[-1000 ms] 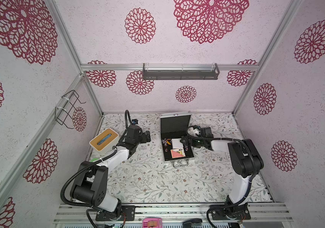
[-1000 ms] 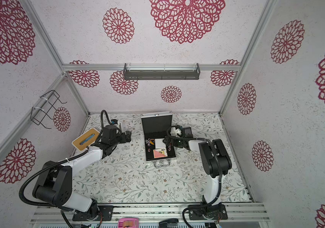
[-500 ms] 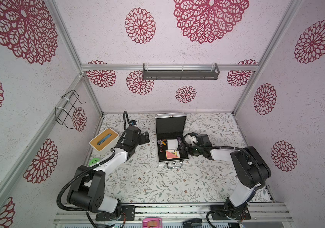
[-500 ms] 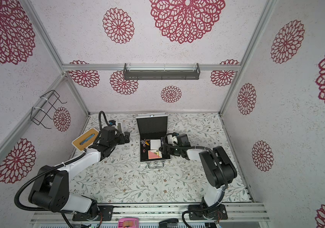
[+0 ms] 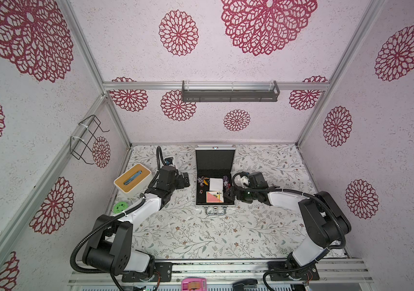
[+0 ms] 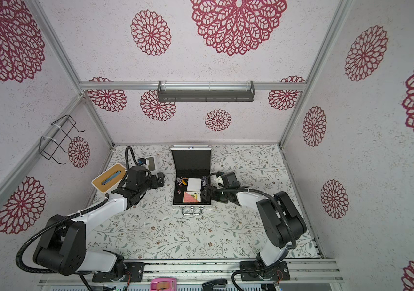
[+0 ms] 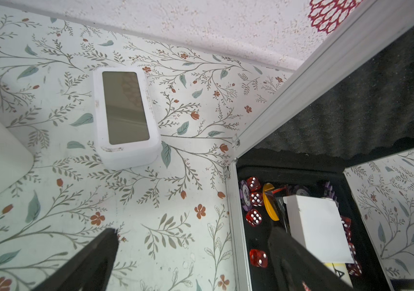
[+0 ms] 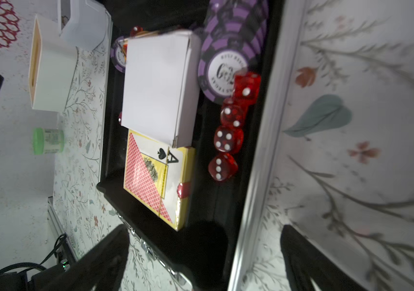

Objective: Close the poker set cases
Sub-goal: Move the poker set case to the center of the board, then close the lid of the poker set case.

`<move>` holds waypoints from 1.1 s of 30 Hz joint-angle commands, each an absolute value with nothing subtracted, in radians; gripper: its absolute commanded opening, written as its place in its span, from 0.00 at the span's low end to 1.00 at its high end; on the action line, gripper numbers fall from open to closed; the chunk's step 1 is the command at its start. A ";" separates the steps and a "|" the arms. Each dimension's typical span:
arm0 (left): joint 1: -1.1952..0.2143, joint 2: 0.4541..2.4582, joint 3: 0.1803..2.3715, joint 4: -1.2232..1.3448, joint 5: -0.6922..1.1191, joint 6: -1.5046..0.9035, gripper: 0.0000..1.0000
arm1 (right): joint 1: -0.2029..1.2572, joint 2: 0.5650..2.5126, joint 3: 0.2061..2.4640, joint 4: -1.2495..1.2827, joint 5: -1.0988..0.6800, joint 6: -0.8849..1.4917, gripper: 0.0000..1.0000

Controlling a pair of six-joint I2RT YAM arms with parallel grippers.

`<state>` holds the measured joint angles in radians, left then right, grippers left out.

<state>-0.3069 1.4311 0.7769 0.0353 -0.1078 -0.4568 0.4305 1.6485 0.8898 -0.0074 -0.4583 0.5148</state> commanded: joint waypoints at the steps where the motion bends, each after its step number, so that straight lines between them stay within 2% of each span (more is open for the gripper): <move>1: -0.311 1.416 0.753 0.069 -0.064 -0.511 1.00 | 0.380 1.577 1.054 -0.182 -0.416 0.419 0.90; 8: -0.310 1.449 0.700 0.141 0.033 -0.598 0.88 | 0.262 1.606 1.321 -0.281 -0.401 0.380 0.84; 11: -0.311 1.454 0.671 0.178 0.050 -0.625 0.86 | 0.227 1.654 1.429 -0.279 -0.426 0.385 0.81; 20: -0.305 1.429 0.615 0.202 0.048 -0.618 0.86 | 0.227 1.903 1.733 -0.254 -0.585 0.444 0.62; 26: -0.294 1.417 0.611 0.197 0.061 -0.611 0.87 | 0.257 1.989 1.821 -0.259 -0.659 0.457 0.61; 33: -0.273 1.382 0.587 0.192 0.045 -0.617 0.88 | 0.272 1.949 1.745 -0.206 -0.686 0.485 0.59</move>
